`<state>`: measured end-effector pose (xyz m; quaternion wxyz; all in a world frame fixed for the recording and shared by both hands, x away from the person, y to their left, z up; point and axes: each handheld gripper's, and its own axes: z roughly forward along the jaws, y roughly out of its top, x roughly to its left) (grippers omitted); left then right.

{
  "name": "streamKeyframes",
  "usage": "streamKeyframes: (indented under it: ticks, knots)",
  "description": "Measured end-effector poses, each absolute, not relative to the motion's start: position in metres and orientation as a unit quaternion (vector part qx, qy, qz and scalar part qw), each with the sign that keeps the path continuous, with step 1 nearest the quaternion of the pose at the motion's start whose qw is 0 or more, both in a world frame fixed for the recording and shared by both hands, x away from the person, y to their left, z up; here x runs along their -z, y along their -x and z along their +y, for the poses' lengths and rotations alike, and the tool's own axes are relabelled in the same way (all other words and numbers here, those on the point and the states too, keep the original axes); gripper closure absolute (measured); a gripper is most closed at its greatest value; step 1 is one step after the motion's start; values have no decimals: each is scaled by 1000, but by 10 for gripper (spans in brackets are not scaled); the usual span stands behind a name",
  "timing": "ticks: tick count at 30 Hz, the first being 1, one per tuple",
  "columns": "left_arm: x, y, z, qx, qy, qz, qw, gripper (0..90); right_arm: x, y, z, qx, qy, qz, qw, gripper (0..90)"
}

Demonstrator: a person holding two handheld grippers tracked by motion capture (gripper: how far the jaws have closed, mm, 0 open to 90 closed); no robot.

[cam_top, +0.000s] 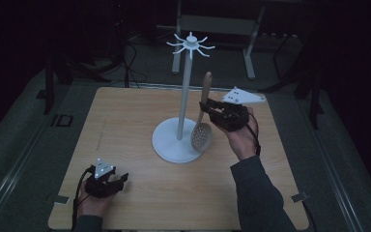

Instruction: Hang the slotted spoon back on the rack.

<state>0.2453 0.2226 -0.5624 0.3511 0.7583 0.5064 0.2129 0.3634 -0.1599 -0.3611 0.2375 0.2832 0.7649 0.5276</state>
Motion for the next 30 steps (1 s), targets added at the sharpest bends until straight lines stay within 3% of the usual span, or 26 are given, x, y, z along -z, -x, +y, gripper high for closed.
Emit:
streamKeyframes:
  ticks: [30]
  knots:
    - [562, -245, 223, -213, -757, 508, 352, 432, 327, -377, -153, -547, -299, 744, 239, 746]
